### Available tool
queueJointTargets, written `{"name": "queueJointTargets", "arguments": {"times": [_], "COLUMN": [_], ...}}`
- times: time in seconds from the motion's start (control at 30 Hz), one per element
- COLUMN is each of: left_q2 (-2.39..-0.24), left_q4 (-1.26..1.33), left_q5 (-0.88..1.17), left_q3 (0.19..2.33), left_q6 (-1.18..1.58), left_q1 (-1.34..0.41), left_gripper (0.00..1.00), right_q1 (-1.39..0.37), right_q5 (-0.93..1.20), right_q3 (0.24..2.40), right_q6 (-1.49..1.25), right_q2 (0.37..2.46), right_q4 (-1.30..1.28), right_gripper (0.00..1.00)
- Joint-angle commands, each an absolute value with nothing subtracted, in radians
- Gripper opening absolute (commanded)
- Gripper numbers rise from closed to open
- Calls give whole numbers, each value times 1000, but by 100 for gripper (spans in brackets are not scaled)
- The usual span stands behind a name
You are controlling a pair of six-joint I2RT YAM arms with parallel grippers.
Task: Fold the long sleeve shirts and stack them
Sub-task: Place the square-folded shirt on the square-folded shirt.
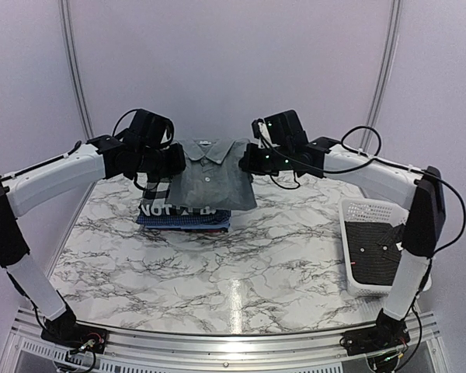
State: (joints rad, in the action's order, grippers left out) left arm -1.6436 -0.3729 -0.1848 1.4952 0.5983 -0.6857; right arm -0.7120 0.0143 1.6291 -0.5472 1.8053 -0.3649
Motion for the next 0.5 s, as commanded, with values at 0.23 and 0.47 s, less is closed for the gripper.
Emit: {"name": "queueJointTargets", "arguments": {"times": [0.23,0.47], "left_q2": [-1636,-1658], "left_q4": [-411,-413], "left_q5": [-118,-70], "left_q3": [1478,1451], "left_q6": [513,514], "left_q1": [-472,-391], "left_gripper": [0,0], "right_q1": [-748,-753], "right_q5": [182,234], "right_q3": [2083,2173], "right_q6": [-581,-625], "right_q2": [2188,2266], "right_q4": [-273,-273], "right_gripper": [0,0]}}
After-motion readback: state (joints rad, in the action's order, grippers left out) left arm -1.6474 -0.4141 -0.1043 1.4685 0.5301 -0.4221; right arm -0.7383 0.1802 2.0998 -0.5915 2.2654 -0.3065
